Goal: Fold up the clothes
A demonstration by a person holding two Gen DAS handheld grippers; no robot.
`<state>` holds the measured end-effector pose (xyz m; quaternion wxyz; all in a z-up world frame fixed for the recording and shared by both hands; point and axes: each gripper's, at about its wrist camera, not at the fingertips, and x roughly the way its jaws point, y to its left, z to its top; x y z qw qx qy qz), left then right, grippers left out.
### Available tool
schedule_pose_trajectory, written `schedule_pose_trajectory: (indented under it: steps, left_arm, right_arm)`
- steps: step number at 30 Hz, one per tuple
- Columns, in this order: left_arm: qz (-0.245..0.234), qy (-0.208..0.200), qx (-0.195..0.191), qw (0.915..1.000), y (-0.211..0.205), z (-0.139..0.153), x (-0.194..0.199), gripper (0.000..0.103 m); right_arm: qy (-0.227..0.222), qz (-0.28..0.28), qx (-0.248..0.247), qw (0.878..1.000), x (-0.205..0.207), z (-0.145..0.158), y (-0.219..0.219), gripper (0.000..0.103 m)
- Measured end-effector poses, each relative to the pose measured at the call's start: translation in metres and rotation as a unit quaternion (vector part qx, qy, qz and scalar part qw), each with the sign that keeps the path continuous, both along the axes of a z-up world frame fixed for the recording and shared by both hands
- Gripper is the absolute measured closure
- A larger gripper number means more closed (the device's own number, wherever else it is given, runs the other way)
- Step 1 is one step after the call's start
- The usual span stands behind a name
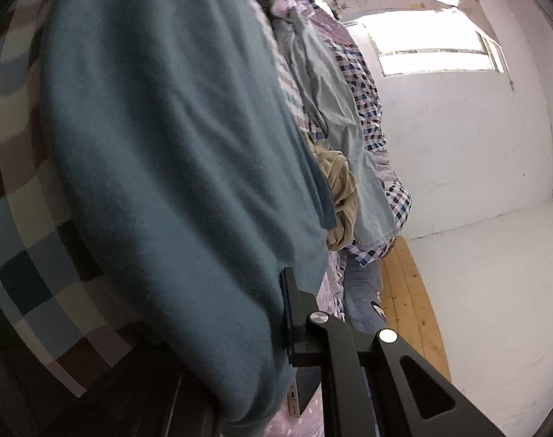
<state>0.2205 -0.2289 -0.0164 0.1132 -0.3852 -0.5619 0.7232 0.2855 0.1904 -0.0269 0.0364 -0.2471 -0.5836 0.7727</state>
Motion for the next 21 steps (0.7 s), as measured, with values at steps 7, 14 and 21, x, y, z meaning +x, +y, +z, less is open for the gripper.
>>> schedule_pose_trajectory:
  steps: [7,14,21]
  left_arm:
    - [-0.002,0.034,0.020,0.9992,-0.002,0.015,0.009,0.096]
    - [-0.010,0.102,0.037,0.9940,-0.002,0.055,0.021,0.096]
    - [-0.012,0.169,0.052,0.9842,-0.002,0.107,0.040,0.096]
  right_arm:
    - [0.025,0.003,-0.021,0.999,0.011,0.029,0.002,0.099]
    - [0.075,0.001,-0.043,0.996,0.020,0.083,0.002,0.100]
    - [0.087,0.005,-0.073,0.994,0.038,0.154,-0.002,0.099]
